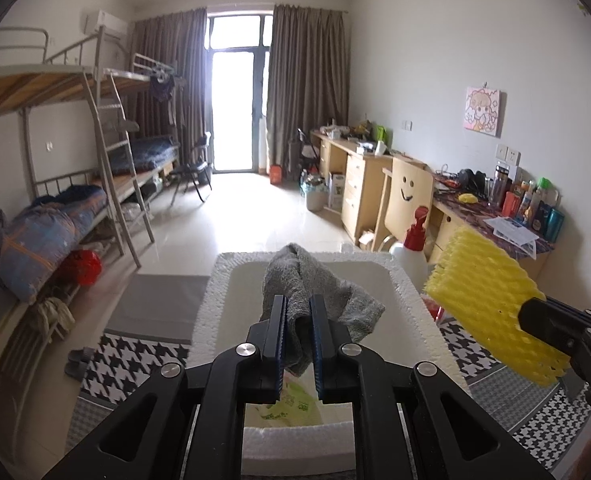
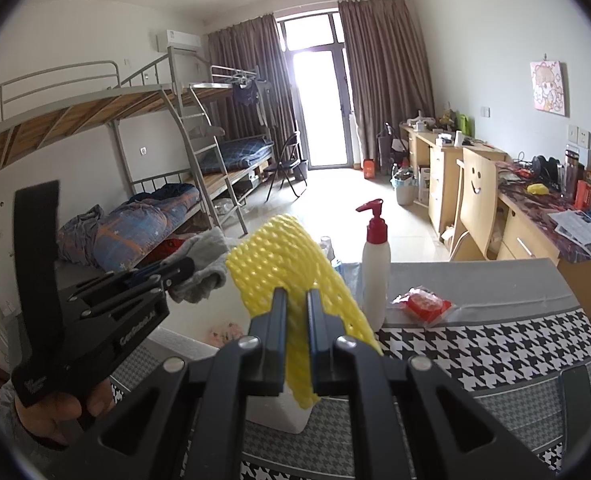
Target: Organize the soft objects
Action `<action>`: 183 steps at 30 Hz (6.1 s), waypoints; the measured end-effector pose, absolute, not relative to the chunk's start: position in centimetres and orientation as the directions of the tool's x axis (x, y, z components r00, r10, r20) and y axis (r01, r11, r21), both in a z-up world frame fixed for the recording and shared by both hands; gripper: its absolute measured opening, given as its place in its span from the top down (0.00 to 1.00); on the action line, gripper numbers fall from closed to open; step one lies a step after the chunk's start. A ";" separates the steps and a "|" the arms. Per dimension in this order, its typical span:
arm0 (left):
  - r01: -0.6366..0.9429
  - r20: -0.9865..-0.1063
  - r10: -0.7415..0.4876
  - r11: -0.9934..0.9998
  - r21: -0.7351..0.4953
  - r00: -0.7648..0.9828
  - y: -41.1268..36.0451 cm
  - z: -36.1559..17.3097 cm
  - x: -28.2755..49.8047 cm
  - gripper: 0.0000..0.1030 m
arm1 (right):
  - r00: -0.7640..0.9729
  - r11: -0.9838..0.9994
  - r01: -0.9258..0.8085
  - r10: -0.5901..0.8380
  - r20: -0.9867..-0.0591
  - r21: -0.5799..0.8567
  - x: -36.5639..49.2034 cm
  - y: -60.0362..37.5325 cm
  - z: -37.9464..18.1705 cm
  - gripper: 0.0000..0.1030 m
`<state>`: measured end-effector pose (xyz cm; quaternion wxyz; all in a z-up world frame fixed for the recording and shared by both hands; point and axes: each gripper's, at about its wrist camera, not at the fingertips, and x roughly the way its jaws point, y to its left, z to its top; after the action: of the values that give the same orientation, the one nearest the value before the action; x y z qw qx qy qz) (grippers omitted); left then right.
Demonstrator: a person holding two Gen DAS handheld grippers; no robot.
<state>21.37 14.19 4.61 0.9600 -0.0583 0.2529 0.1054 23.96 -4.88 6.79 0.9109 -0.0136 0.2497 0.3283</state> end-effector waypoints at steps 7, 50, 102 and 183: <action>-0.258 -0.481 0.191 0.963 -0.076 0.856 14.7 4.4 20.7 0.25 | 0.658 0.786 -0.603 0.587 -0.473 0.136 24.0 -4.8 6.7 0.89; -0.380 -0.407 0.319 0.921 -0.078 0.856 19.3 4.9 13.3 0.01 | 0.561 0.729 -0.677 0.600 -0.571 0.102 26.1 3.8 5.4 0.89; -0.097 -0.316 0.075 0.994 -0.054 0.946 7.2 7.6 9.6 0.01 | 0.745 0.830 -0.550 0.536 -0.396 0.091 17.8 -9.7 9.1 0.14; 0.873 -0.964 -0.256 0.483 -0.060 0.076 -37.0 -38.5 11.6 0.05 | 0.335 0.941 0.213 0.184 -0.924 0.264 10.1 -47.8 -50.7 0.14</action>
<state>11.55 -37.03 -38.45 0.6743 0.2883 0.5357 -0.4186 10.10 -47.77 -50.66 0.7986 0.1721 0.5766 -0.0093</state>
